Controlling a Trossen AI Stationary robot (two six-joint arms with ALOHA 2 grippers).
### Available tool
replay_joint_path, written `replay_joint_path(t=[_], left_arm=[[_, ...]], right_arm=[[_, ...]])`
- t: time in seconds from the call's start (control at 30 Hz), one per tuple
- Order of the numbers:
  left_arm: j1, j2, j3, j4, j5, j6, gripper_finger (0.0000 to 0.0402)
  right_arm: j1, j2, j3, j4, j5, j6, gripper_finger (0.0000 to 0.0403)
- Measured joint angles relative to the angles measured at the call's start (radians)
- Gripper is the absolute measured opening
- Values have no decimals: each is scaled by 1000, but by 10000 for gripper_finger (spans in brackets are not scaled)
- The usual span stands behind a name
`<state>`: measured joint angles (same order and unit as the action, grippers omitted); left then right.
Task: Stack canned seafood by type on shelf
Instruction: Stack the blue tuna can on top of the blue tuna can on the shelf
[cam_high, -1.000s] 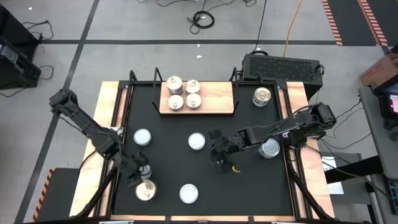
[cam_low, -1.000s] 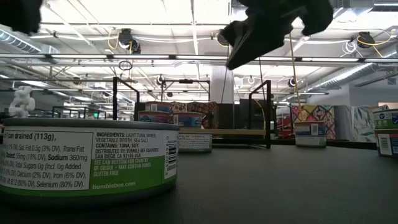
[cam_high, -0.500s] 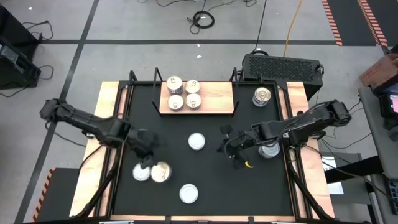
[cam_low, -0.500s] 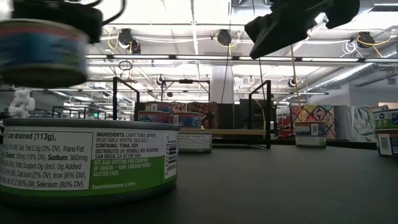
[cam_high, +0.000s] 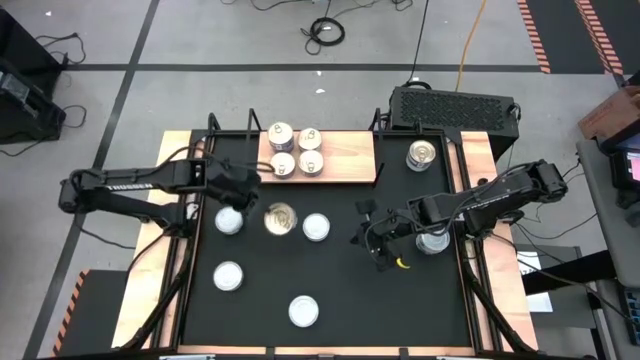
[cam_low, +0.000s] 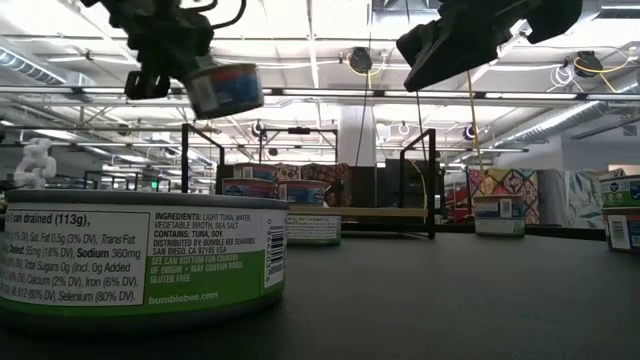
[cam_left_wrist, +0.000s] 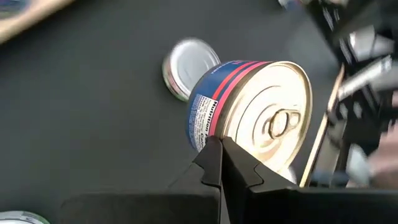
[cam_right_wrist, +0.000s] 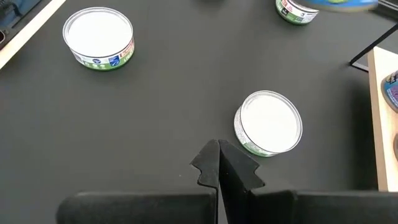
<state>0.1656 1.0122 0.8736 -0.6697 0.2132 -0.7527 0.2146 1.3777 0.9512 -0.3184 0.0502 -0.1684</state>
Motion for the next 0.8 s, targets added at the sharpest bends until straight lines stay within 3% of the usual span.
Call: replay_joint_path(t=[0.37,0.8], left_arm=[[154,0,2,22,-130,-52,0],[330,93,2,201,-139,-78,0]], right_arm=[[0,0,0,-1,-4,0,0],[0,0,0,0,-3,0,0]])
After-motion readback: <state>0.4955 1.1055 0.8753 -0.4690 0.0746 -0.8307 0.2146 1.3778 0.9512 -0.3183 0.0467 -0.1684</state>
